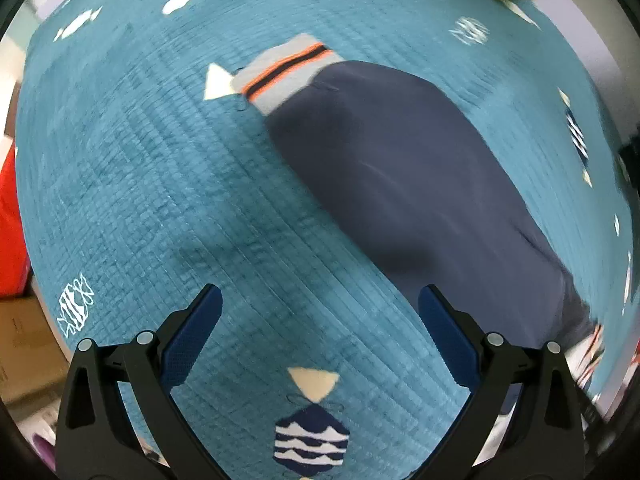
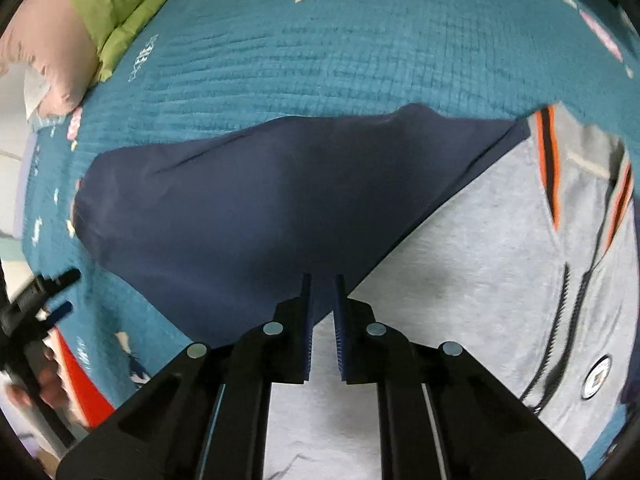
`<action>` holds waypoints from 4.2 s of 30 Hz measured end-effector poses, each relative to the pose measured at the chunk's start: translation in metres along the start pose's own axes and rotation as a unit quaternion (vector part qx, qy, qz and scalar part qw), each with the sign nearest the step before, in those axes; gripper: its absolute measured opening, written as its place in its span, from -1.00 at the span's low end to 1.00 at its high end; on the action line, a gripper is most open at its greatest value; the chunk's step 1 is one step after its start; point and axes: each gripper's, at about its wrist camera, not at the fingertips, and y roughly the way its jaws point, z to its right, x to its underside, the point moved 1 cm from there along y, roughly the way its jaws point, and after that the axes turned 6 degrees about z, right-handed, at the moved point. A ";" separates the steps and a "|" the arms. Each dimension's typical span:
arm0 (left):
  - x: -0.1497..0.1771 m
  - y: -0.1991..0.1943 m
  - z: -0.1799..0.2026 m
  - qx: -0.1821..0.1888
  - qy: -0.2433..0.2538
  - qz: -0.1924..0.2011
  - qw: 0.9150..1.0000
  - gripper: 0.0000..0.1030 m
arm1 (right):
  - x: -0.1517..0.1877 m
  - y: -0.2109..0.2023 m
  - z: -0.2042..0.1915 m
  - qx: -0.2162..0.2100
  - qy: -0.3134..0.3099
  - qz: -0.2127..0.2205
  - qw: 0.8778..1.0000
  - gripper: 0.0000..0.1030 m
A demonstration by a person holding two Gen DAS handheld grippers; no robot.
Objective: Fold large clothes
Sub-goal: 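Move the left gripper to the navy sleeve cuff while the right gripper reaches the sleeve seam, then close the left gripper on the striped cuff of the navy sleeve, then carry the cuff across the jacket body toward the right gripper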
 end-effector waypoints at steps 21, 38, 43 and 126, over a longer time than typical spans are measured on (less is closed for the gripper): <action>-0.091 0.071 -0.029 0.038 -0.123 -0.017 0.992 0.91 | -0.004 0.016 0.008 0.009 0.020 -0.009 1.000 -0.82; -0.148 0.080 -0.025 0.119 -0.129 -0.038 0.984 0.93 | -0.002 0.034 0.020 -0.010 0.039 -0.019 0.999 -0.87; -0.154 0.076 -0.032 0.051 -0.165 -0.003 0.985 0.18 | 0.000 0.034 0.027 -0.020 0.041 -0.018 0.999 -0.88; 0.406 -0.147 0.280 0.199 0.602 0.202 0.746 -0.13 | 0.191 -0.173 0.227 -0.250 0.262 0.002 0.932 -0.58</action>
